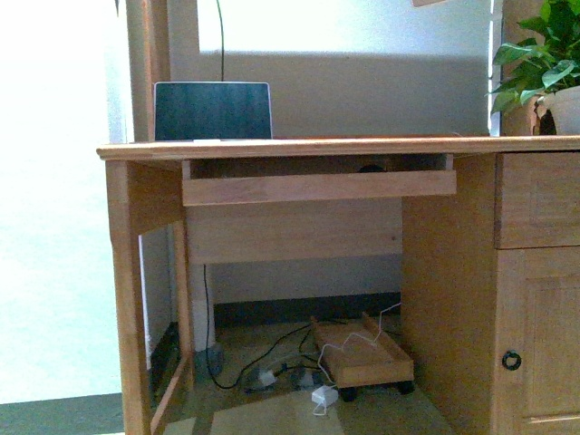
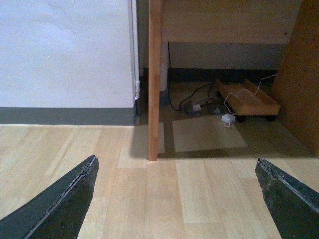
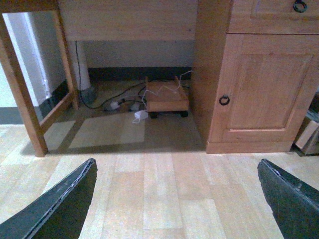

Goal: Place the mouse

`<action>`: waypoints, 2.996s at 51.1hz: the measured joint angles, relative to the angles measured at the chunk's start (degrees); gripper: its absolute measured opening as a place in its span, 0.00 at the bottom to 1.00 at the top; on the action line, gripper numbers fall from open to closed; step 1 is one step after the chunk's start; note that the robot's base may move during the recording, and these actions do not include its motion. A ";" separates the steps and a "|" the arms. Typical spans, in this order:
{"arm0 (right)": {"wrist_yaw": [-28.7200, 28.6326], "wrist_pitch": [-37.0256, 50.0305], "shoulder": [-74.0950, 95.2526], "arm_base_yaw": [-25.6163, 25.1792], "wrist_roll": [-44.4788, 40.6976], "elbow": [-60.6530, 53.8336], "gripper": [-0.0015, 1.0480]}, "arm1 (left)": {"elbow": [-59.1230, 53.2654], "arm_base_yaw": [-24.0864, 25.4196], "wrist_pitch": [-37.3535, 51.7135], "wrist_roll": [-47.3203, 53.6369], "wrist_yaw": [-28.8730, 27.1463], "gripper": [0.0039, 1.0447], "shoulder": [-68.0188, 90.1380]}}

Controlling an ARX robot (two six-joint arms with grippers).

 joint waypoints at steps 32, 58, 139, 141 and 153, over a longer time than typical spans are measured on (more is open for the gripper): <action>-0.02 0.00 0.00 0.00 0.00 0.00 0.93 | 0.00 0.00 0.00 0.00 0.00 0.93 0.00; 0.00 0.00 0.00 0.00 0.02 0.00 0.93 | 0.00 0.00 0.00 0.00 0.00 0.93 0.00; -0.02 0.02 -0.02 -0.02 0.11 0.00 0.93 | 0.20 -0.15 3.61 -7.93 -1.88 0.93 7.72; -0.02 0.02 -0.02 -0.02 0.11 0.00 0.93 | 0.22 0.70 6.54 -8.13 -0.85 0.93 11.52; -0.02 0.00 -0.02 -0.02 0.11 0.00 0.93 | 5.20 3.89 36.30 1.88 0.76 0.93 47.74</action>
